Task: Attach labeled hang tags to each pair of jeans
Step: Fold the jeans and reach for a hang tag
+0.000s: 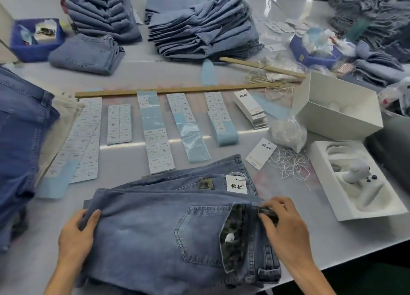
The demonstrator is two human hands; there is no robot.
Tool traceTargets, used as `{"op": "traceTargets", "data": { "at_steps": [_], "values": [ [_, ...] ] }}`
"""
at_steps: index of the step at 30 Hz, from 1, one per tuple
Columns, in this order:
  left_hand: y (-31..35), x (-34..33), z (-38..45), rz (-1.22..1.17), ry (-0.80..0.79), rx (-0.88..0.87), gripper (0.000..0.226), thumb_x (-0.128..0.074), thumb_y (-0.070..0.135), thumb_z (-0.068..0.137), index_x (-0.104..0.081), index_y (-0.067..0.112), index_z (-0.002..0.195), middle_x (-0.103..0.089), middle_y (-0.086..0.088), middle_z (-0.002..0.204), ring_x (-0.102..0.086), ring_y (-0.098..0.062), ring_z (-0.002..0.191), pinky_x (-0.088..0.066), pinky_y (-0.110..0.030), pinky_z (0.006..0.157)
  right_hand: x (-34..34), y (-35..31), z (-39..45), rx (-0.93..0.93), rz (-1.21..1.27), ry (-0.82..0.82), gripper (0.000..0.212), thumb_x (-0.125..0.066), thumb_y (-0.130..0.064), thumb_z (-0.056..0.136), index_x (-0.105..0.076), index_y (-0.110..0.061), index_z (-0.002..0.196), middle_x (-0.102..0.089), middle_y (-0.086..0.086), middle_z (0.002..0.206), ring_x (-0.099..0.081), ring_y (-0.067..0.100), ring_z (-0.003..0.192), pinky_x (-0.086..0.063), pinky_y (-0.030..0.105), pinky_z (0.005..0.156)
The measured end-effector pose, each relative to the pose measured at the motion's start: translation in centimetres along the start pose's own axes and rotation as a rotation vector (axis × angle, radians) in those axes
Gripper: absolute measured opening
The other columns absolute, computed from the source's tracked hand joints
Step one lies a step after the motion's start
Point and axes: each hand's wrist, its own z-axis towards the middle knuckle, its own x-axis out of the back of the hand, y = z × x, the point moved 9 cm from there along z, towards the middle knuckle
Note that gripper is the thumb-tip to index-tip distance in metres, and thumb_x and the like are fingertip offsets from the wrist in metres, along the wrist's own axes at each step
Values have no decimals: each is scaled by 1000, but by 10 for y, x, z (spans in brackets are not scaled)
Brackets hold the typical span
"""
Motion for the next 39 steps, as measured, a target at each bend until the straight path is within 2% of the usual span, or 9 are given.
{"op": "traceTargets", "data": {
  "at_steps": [4, 12, 15, 18, 21, 24, 27, 32, 39],
  "values": [
    [-11, -10, 2, 39, -17, 15, 32, -63, 40, 99, -57, 19, 76, -63, -2, 69, -57, -24, 68, -46, -36, 66, -72, 35, 14, -356, 196, -235, 18, -63, -29, 98, -58, -25, 114, -48, 1, 119, -54, 20, 109, -48, 34, 95],
    [7, -2, -4, 68, -13, 42, 15, -63, 44, 98, -57, 36, 87, -64, 3, 74, -59, -31, 73, -46, -46, 68, -50, 67, -1, -427, 322, -205, 38, -78, -31, 86, -50, -48, 105, -65, -16, 106, -62, -1, 87, -56, 32, 71],
    [15, 3, -6, -46, -101, 48, 19, -74, 28, 92, -63, 44, 92, -69, 8, 85, -66, -20, 82, -52, -32, 74, -55, 61, -15, -499, 579, -261, 63, -88, -19, 77, -50, -49, 118, -65, -10, 109, -64, -2, 92, -53, 18, 69],
    [34, 4, -13, -92, -253, 59, 43, -81, 13, 84, -67, 53, 93, -70, 12, 90, -66, 5, 80, -47, -6, 63, -50, 61, -19, -565, 681, -303, 68, -90, -7, 72, -58, -21, 130, -73, 4, 103, -71, 10, 88, -56, 23, 75],
    [62, 18, -17, -165, -289, 0, 33, -71, -1, 89, -67, 28, 106, -75, 2, 99, -69, -22, 95, -52, -15, 74, -19, 36, -13, -320, 501, -304, 63, -89, -11, 74, -62, -34, 126, -75, -19, 88, -69, -5, 84, -47, 6, 74],
    [66, 49, -20, -244, -152, 14, 35, -63, -9, 91, -61, 20, 111, -76, 17, 88, -69, 1, 82, -51, -3, 70, 34, -3, 4, -103, 373, -199, 62, -83, -37, 77, -49, -67, 119, -64, -41, 100, -62, -18, 89, -42, -3, 70],
    [53, 68, -23, -304, 67, 69, 31, -62, -2, 94, -61, 25, 109, -74, 22, 84, -65, 13, 72, -49, 0, 64, 62, -21, 48, 38, 375, -5, 67, -77, -55, 71, -49, -55, 132, -65, -39, 102, -63, -17, 89, -45, -2, 72],
    [-7, 21, -20, -56, 19, 279, 46, -74, 19, 92, -54, 10, 132, -64, -28, 122, -64, -41, 103, -50, -45, 90, -62, -12, 108, -81, 236, -349, 69, -70, -51, 89, -36, -40, 148, -61, -7, 138, -61, 20, 121, -51, 43, 100],
    [-50, 6, -9, 168, -11, 364, 49, -76, 38, 90, -52, 16, 128, -66, -26, 124, -60, -49, 114, -45, -56, 98, -99, 25, 94, -204, 137, -385, 67, -52, -61, 95, -32, -29, 151, -40, 4, 149, -48, 25, 132, -44, 41, 105]
  ]
}}
